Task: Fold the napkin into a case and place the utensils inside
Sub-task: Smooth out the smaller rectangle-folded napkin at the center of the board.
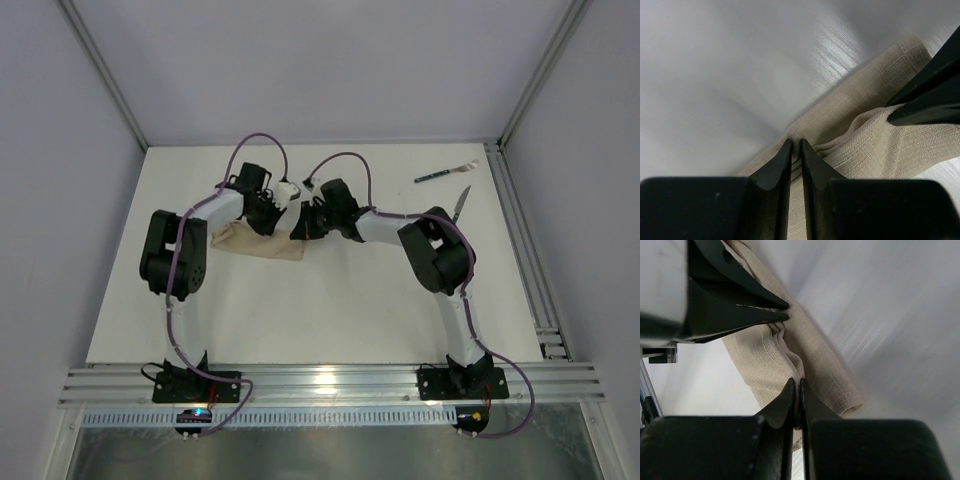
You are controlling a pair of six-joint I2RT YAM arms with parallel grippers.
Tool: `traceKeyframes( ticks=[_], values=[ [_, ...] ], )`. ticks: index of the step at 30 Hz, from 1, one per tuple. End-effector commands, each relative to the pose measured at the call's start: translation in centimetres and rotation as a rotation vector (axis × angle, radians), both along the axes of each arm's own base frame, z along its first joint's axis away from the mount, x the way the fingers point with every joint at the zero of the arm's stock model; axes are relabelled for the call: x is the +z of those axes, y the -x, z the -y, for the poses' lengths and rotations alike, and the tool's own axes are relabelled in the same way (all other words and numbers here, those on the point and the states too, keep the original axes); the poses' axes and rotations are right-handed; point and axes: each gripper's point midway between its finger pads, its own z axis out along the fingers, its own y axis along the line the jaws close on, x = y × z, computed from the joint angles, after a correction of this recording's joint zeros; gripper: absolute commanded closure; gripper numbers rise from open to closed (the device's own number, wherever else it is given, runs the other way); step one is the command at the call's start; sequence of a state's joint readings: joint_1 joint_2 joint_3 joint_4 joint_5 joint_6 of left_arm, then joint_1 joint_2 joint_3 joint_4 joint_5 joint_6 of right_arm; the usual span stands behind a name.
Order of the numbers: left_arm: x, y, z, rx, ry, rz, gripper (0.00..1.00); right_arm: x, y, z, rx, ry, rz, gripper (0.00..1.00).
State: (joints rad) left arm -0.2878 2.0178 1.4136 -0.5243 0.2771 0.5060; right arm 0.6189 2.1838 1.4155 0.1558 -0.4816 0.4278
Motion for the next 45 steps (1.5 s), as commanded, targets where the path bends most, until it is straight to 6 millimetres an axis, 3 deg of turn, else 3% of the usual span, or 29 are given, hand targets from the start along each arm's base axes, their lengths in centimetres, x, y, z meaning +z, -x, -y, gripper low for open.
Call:
traceKeyframes(
  ticks=[1,8,15,17,21,24,28,32,35,38,41,45],
  values=[
    [-1.2,2.3,-0.5,-0.011,-0.030,-0.068,0.87,3.5,-2.3,-0.4,-0.070,-0.024,0.077,0.96],
    [-0.7,2.0,-0.8,0.019,-0.033,-0.036,0.87,-0.1,-2.9,1.1,-0.143,0.059,0.000,0.96],
    [0.3,1.3,-1.5,0.060,-0.069,-0.002,0.79,-1.2,-2.9,1.7,-0.159,0.103,-0.031,0.96],
    [1.6,0.7,-2.0,0.103,-0.082,0.025,0.68,-1.2,-2.6,1.9,-0.153,0.109,-0.045,0.96],
    [4.6,-0.2,-2.9,0.171,-0.082,0.096,0.59,-1.5,-2.3,2.1,-0.151,0.130,-0.060,0.96],
    [7.0,-0.2,-3.4,0.204,-0.079,0.157,0.56,-1.6,-2.4,2.2,-0.154,0.138,-0.065,0.96],
    [8.6,0.8,-4.0,0.222,-0.068,0.208,0.56,-1.6,-2.5,2.0,-0.154,0.141,-0.069,0.96],
    [7.4,3.2,-3.5,0.188,-0.046,0.166,0.61,-1.6,-2.5,1.9,-0.153,0.137,-0.073,0.96],
    [4.0,4.6,-3.9,0.171,-0.091,0.084,0.63,-1.5,-2.6,1.9,-0.154,0.133,-0.074,0.93],
    [1.5,4.3,-4.7,0.183,-0.147,0.054,0.63,-1.4,-2.4,1.6,-0.140,0.124,-0.077,0.89],
    [0.9,3.0,-4.5,0.192,-0.151,0.080,0.63,-0.6,-2.2,1.1,-0.118,0.105,-0.070,0.82],
    [0.4,2.7,-4.3,0.192,-0.145,0.067,0.64,1.3,-1.6,0.6,-0.076,0.073,-0.045,0.72]
  ],
)
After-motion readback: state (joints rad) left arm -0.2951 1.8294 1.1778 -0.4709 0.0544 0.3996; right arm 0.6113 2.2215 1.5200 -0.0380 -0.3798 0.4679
